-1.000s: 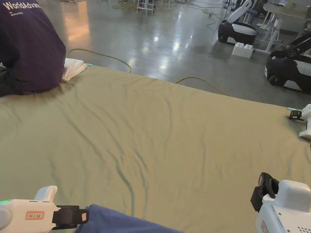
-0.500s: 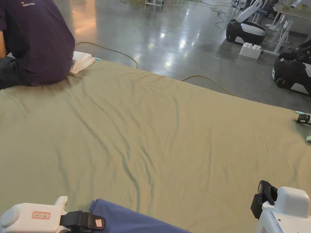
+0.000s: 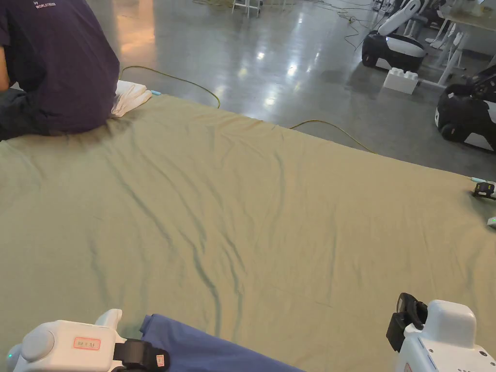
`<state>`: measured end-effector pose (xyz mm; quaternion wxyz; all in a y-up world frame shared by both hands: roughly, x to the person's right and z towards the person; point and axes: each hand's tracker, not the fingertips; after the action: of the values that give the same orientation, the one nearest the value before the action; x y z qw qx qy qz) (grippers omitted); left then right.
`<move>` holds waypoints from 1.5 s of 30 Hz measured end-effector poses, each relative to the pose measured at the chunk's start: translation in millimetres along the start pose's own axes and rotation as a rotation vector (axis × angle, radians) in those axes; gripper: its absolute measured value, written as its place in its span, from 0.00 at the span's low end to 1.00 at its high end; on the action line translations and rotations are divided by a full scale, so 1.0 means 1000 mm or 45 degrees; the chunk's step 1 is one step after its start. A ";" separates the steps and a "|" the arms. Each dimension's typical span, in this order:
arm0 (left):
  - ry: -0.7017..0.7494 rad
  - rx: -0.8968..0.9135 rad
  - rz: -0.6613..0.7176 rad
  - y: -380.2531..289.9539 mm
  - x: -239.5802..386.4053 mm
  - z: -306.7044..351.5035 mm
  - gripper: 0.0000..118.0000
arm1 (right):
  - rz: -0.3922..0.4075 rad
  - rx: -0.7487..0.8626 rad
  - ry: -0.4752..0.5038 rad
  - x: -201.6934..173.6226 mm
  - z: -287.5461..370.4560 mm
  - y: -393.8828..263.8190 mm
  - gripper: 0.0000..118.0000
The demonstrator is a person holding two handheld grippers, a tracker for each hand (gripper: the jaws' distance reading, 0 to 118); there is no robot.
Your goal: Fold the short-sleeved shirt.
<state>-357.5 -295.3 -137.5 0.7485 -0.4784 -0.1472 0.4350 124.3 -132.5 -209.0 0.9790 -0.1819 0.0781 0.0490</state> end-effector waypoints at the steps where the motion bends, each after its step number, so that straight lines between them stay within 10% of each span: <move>1: 0.006 0.008 -0.013 -0.002 0.008 0.003 0.06 | -0.001 0.001 0.000 0.001 0.000 0.000 0.00; 24: 0.491 0.185 -0.278 0.017 0.084 0.123 0.06 | -0.053 0.010 -0.003 0.025 -0.004 0.000 0.00; 31: 0.177 0.119 -0.321 -0.023 0.152 0.083 0.06 | -0.071 -0.011 0.004 0.024 -0.004 -0.006 0.00; 45: 0.331 -0.329 -0.606 -0.063 0.204 -0.105 0.06 | -0.092 -0.068 -0.034 0.038 0.004 -0.021 0.00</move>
<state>-140.6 -206.1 -177.0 0.7748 -0.5734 -0.2123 0.1603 164.7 -148.2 -204.4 0.9759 -0.2098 0.0569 0.0181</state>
